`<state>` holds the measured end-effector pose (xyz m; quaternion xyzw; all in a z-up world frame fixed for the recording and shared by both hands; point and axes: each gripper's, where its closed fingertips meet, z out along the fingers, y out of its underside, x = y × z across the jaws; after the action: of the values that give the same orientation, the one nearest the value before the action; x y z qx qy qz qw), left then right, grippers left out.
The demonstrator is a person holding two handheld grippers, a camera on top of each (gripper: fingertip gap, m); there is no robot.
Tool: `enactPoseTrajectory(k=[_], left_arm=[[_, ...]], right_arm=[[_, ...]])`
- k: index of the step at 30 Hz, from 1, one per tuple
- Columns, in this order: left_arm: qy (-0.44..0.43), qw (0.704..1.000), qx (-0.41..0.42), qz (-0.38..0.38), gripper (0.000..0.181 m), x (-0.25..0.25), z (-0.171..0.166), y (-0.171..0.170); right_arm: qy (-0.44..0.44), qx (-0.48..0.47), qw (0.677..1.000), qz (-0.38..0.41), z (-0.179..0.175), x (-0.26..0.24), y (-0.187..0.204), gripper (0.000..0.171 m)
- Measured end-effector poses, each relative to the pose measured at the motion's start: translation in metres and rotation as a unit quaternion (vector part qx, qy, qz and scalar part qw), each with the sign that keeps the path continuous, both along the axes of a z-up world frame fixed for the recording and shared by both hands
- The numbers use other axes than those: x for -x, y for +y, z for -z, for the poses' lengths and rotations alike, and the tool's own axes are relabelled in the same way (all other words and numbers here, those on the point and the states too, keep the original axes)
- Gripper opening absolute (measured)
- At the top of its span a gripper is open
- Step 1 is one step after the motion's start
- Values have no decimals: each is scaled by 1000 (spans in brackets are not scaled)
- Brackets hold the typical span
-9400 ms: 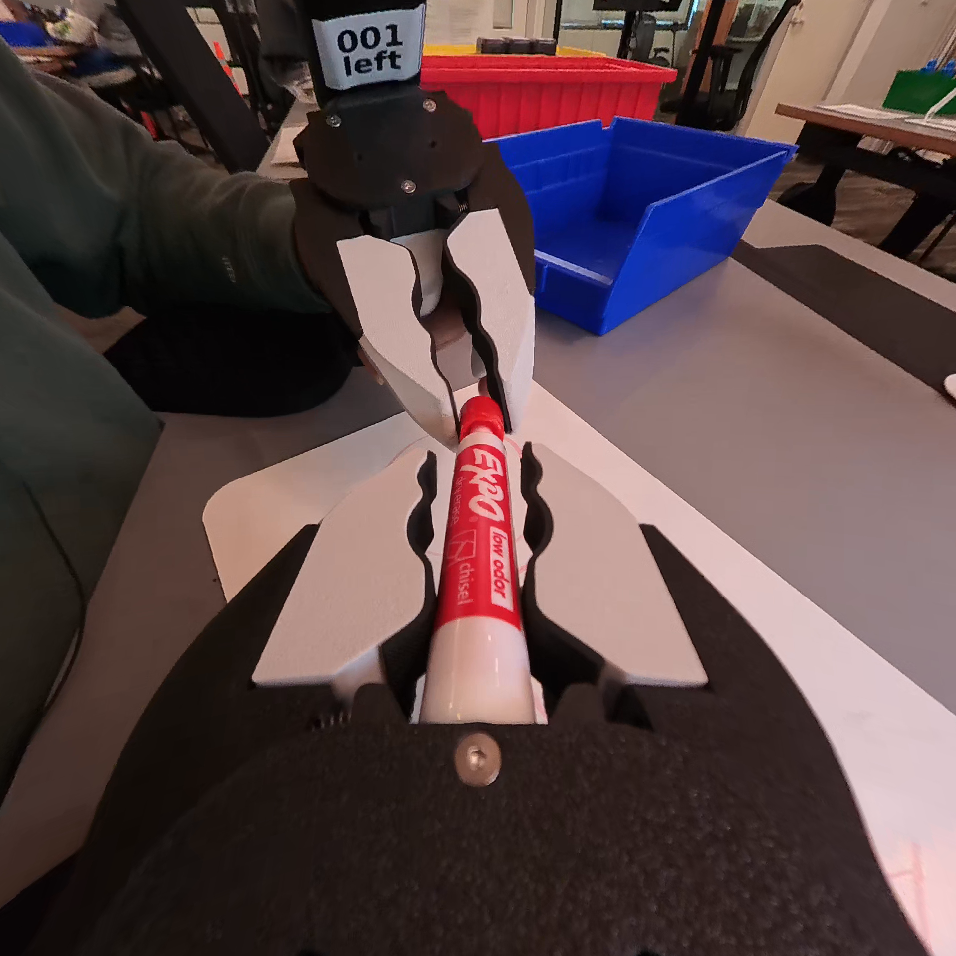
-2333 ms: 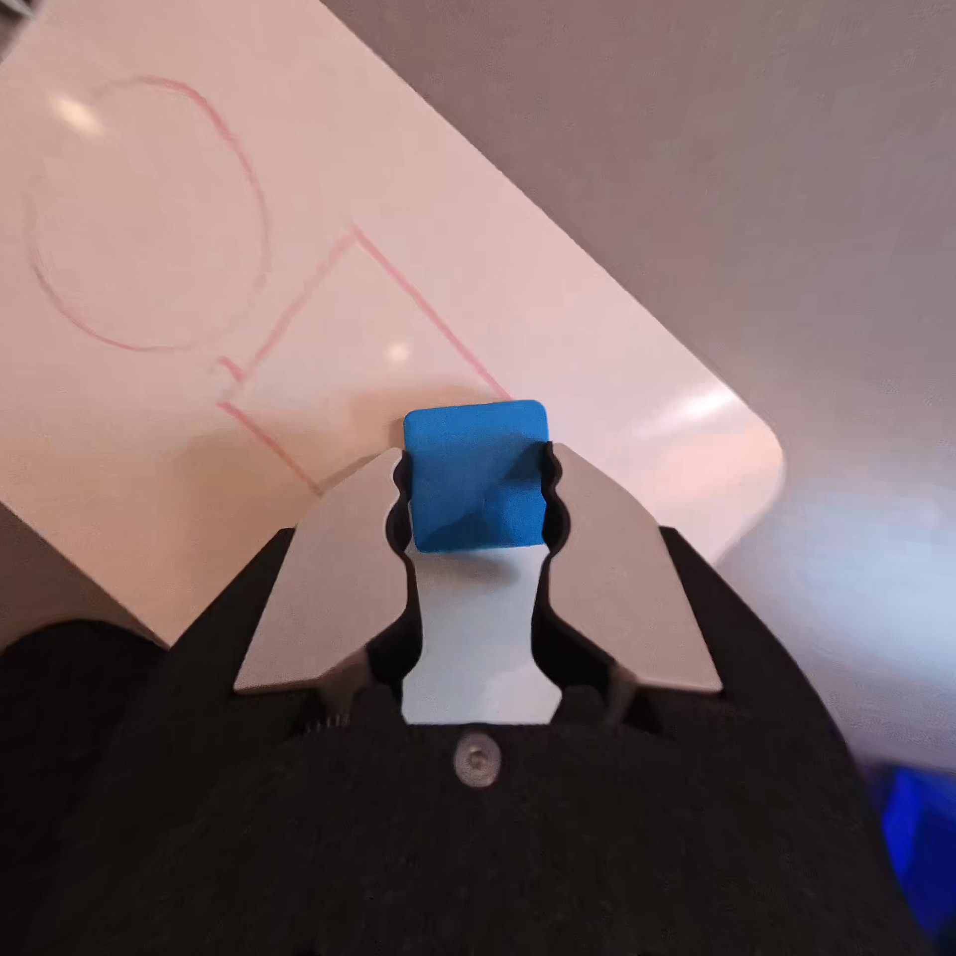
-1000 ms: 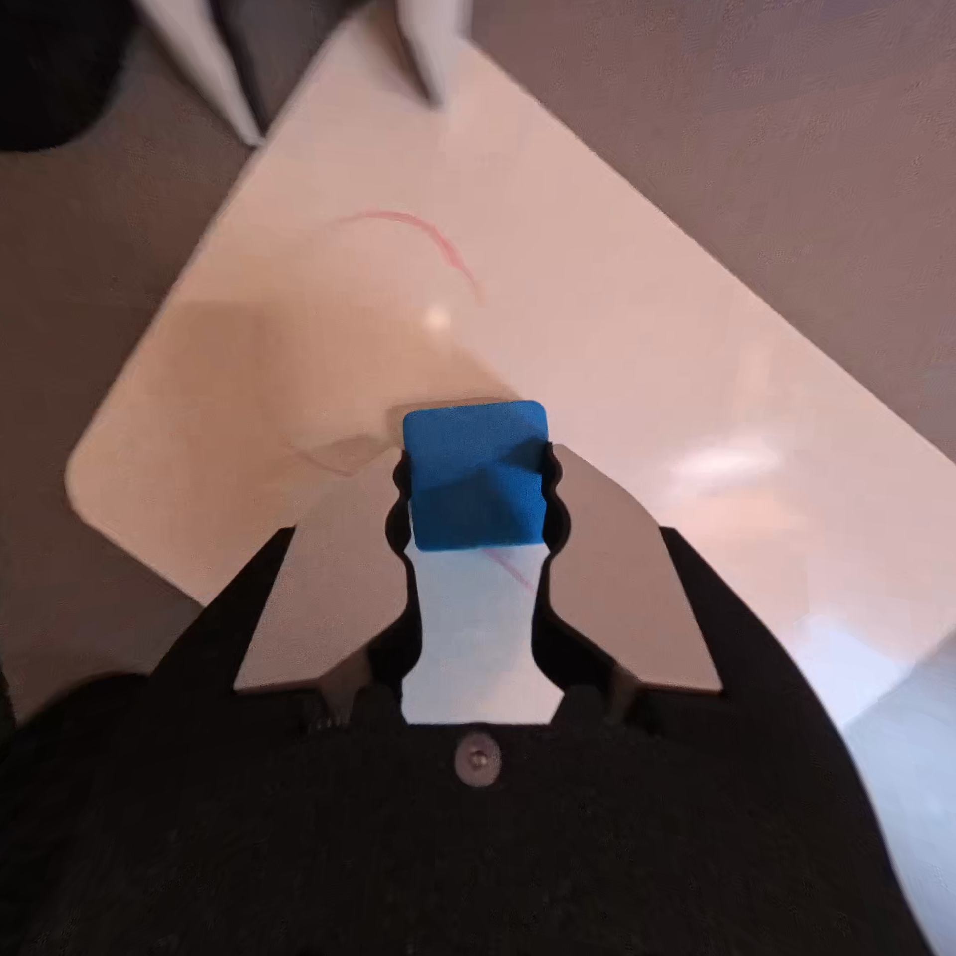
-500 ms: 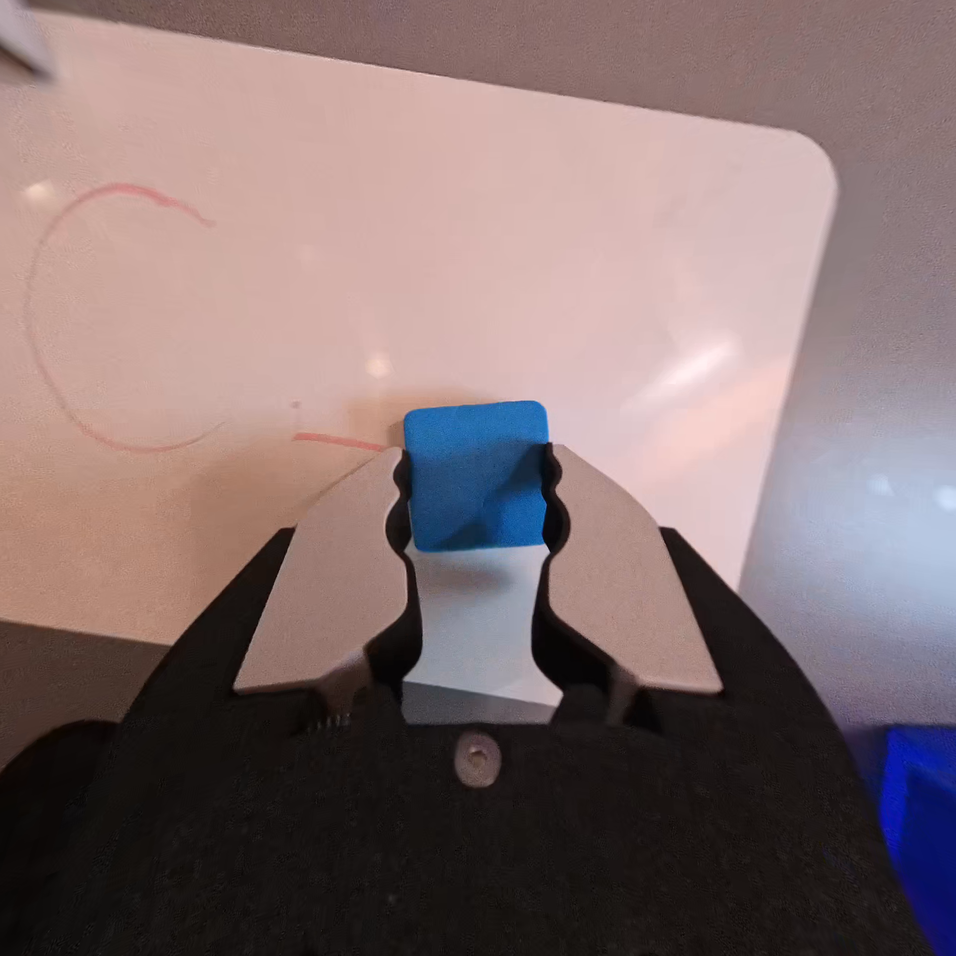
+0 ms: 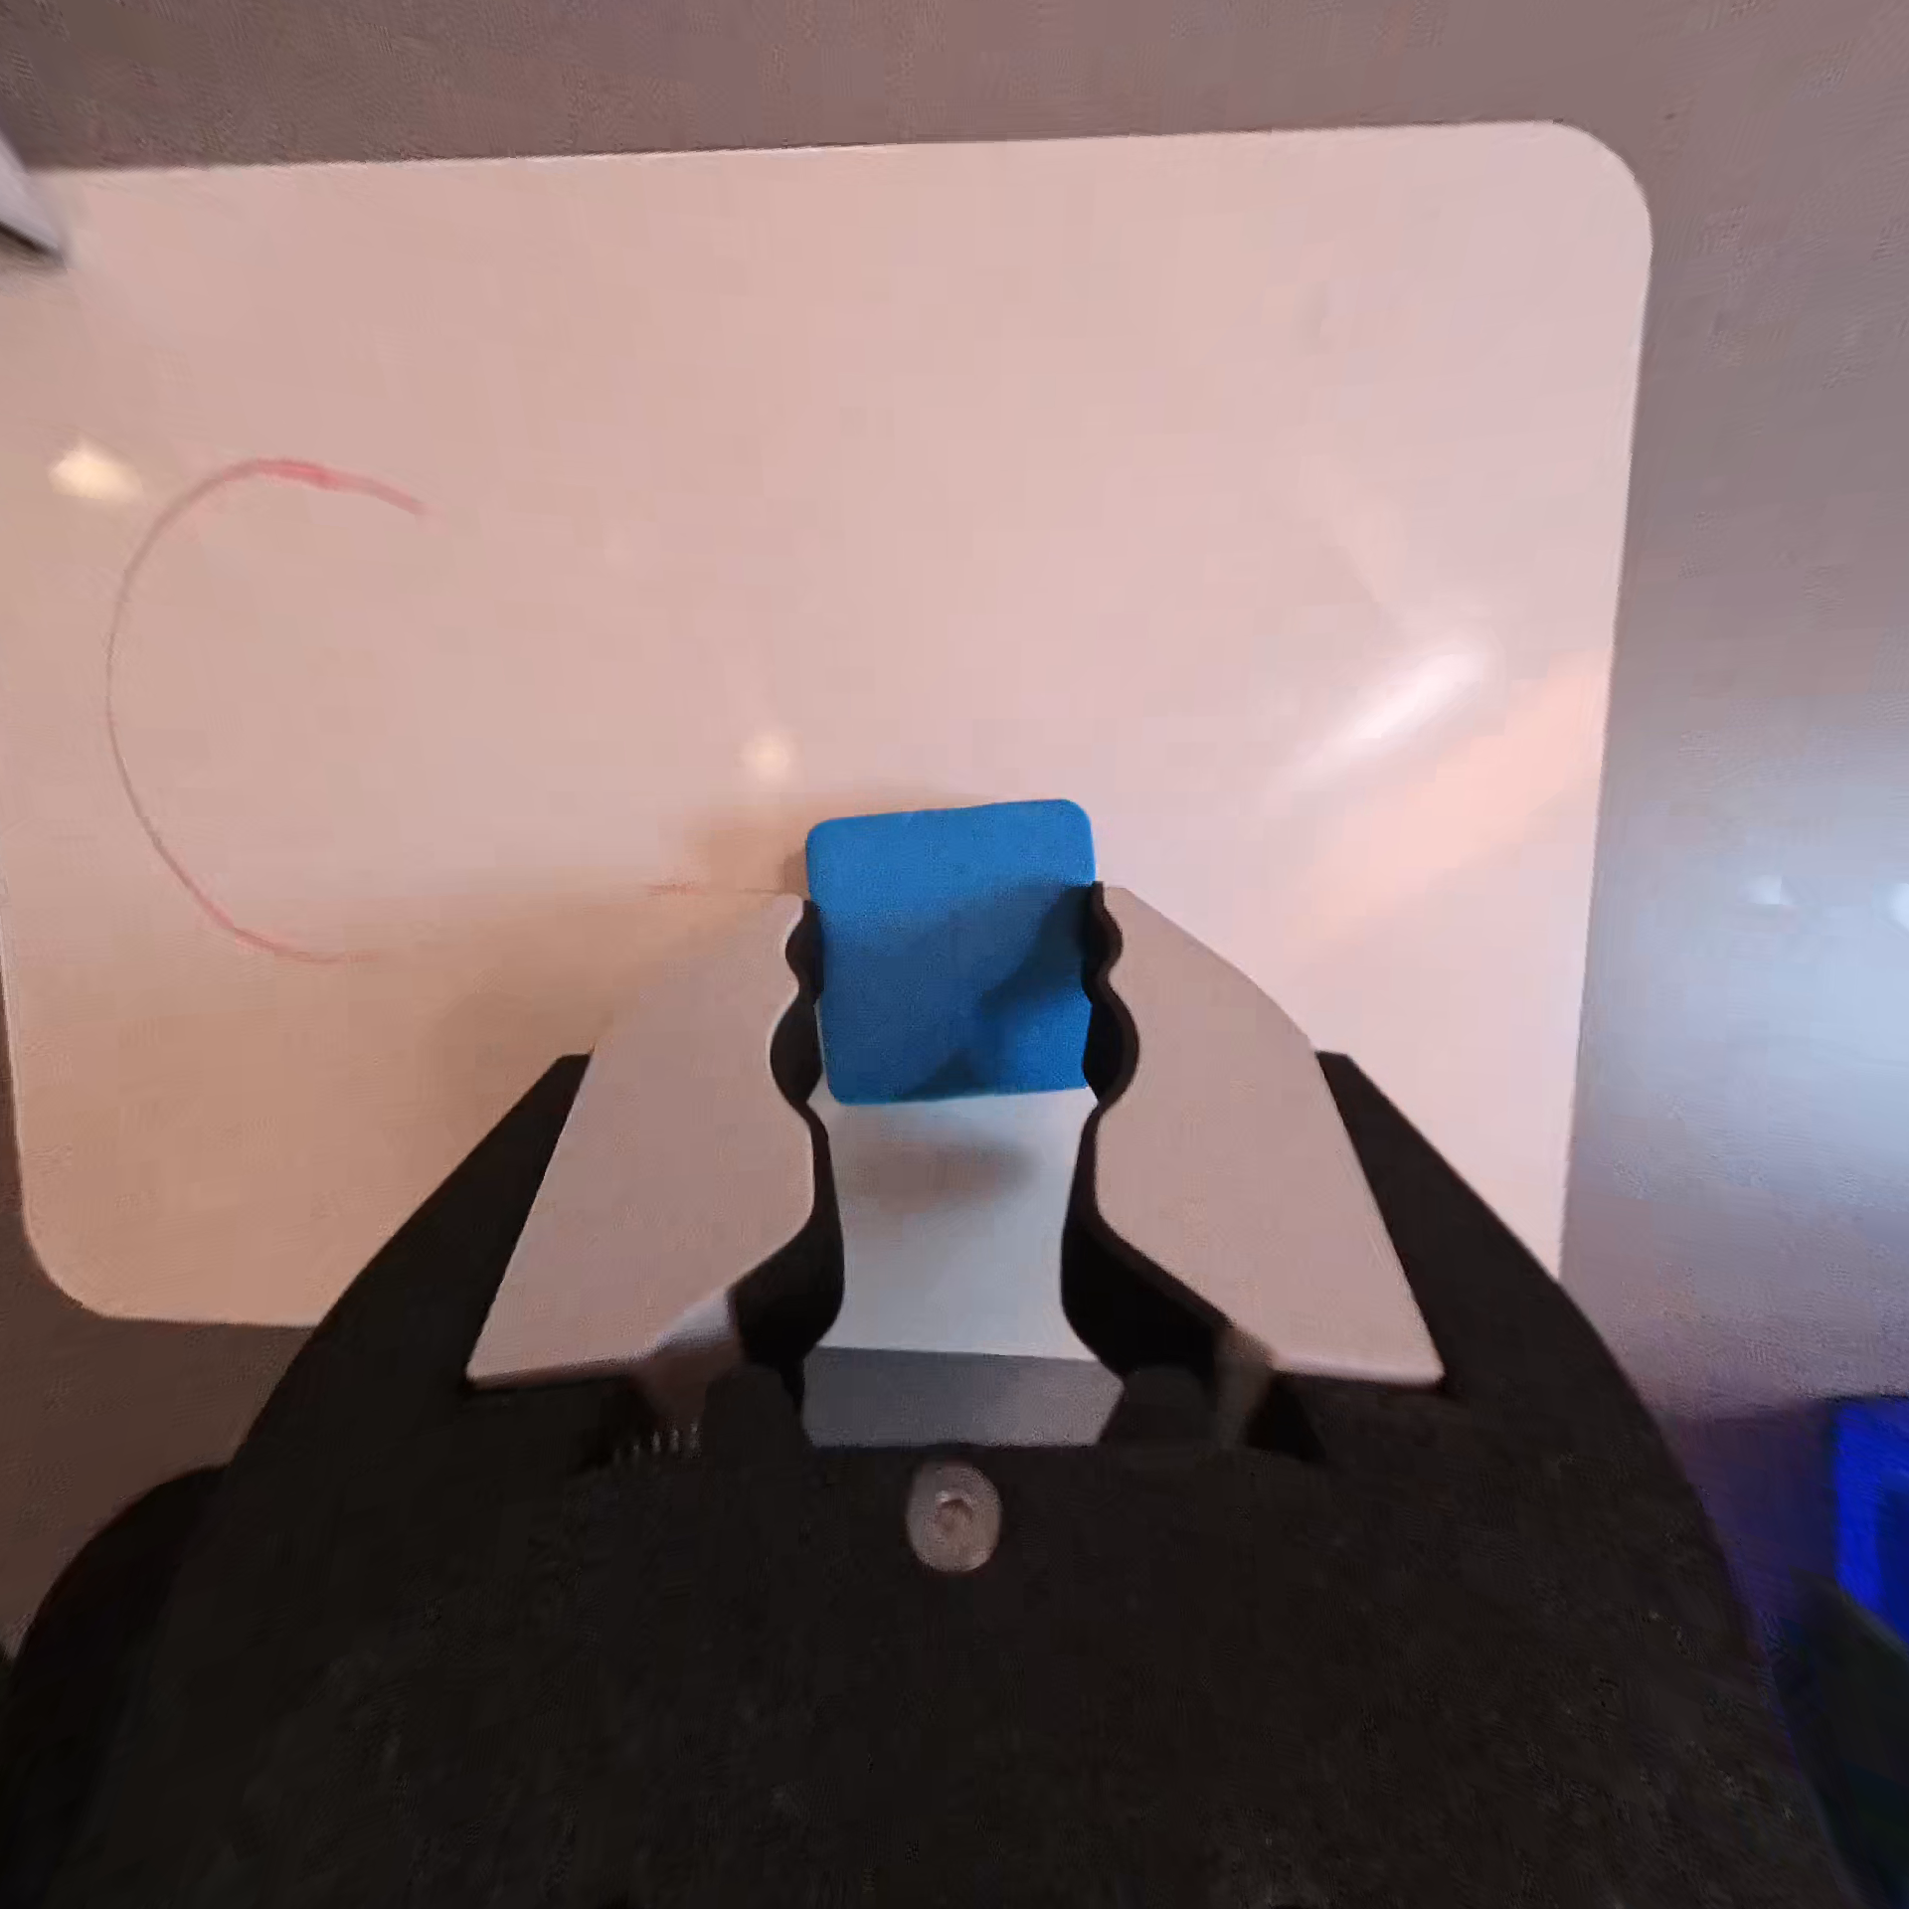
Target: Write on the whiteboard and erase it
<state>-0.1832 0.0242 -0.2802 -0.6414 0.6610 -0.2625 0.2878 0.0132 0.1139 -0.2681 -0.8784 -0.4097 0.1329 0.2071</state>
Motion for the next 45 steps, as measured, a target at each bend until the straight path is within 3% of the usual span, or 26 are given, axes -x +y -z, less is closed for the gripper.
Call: enactPoseTrajectory(k=[2,6,9,11,15,17,19,21,23,25,28,30,33,35,38,40,43,45], left_arm=[[-3,1000,-1,-1,58,-2,0,0],[-4,1000,1,2,59,-3,0,-1],[-4,1000,0,3,59,-3,0,-1],[-4,1000,-1,3,58,-3,0,-1],[-3,1000,-2,0,57,-4,0,-1],[-4,1000,-3,-2,56,-5,0,-1],[-5,1000,-3,1,55,-5,0,-1],[-4,1000,-5,13,49,-5,0,-4],[-2,1000,-12,21,42,-6,0,-7],[-3,1000,-23,15,32,-7,-1,-4],[-1,1000,-27,12,29,-7,-1,-3],[0,1000,-24,8,30,-7,-1,-3],[-2,1000,-20,5,32,-7,0,-2],[-2,1000,-20,6,32,-7,-1,-2],[-2,1000,-19,6,32,-7,-1,-2],[-1,1000,-21,5,32,-7,-1,-2],[-2,1000,-20,6,32,-7,-1,-2],[-2,1000,-19,5,32,-7,-1,-2]], right_arm=[[1,-9,999,-35,0,21,-9,49],[28,1,976,-214,-1,119,-103,49],[19,-4,957,-289,-1,141,-144,49],[11,4,969,-248,-1,119,-121,49],[-7,1,998,-66,0,31,-20,49],[6,4,999,-48,0,27,-9,49],[14,-3,993,-121,0,64,-39,49],[32,17,977,-210,-1,106,-95,49],[14,20,963,-269,-2,114,-135,49],[-13,20,966,-259,-2,94,-131,49],[-23,31,985,-169,-2,55,-73,49],[1,34,988,-148,-2,63,-52,49],[16,17,967,-253,-1,109,-99,49],[5,22,953,-303,-1,108,-137,49],[-27,20,970,-241,-1,69,-106,49],[0,25,980,-198,-1,71,-78,49],[18,12,964,-264,-1,103,-114,49],[9,25,958,-287,-2,90,-138,49]])
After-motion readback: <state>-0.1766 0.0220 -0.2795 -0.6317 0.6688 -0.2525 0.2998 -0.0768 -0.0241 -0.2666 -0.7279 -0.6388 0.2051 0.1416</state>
